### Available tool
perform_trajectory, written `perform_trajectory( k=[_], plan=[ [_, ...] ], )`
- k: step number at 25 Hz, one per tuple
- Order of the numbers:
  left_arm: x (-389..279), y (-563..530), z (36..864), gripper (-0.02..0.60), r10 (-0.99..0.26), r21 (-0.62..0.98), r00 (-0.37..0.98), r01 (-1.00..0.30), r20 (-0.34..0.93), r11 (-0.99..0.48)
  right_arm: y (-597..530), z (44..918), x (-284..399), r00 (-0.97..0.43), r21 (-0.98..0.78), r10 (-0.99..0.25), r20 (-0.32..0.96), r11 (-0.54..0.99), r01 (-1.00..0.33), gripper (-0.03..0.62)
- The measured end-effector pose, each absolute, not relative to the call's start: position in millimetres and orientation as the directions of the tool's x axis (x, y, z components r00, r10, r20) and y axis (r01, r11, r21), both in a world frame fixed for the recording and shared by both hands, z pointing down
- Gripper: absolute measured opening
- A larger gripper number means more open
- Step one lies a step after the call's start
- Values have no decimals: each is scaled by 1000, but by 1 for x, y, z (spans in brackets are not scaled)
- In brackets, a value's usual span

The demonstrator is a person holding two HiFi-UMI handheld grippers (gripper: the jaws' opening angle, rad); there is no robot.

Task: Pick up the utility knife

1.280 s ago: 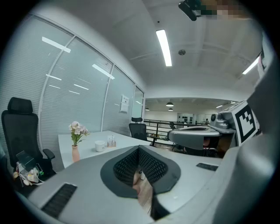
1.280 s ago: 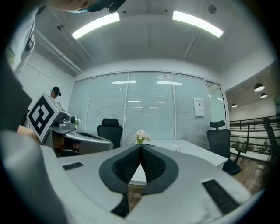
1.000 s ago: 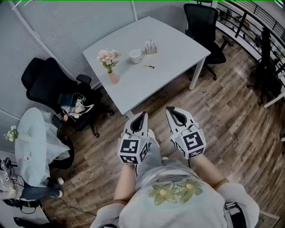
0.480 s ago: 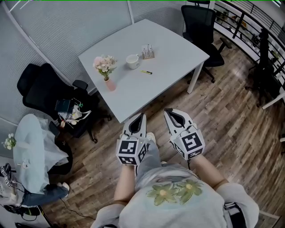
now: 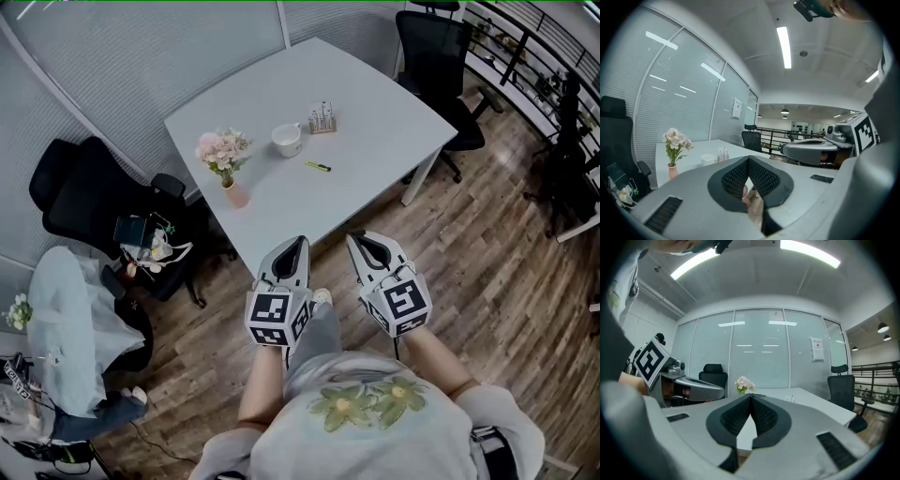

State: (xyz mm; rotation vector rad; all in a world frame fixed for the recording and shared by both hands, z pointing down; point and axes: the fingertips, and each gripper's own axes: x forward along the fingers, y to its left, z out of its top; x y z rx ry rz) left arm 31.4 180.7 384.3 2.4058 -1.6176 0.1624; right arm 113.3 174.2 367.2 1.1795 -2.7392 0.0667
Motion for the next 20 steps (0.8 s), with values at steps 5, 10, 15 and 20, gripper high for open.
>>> perform_trajectory(
  k=[5,10,15,20],
  plan=[
    [16,132,386,0,-894,143,382,-923,234,-357,127,368,99,-678,18,-715,171,690,-723,3],
    [-1,89,391,0,-889,156,387,-921,244,-358,83,373,82,-673,12,-714,191,687,-726,3],
    [-18,51,400,0,-883,167,395,-917,254,-363,44,381,68,-662,3,-722,201,676,-737,5],
    [-27,14,399,0,-872,168,422,-905,247,-390,11,386,58,-649,-21,-732,207,660,-751,5]
  ],
)
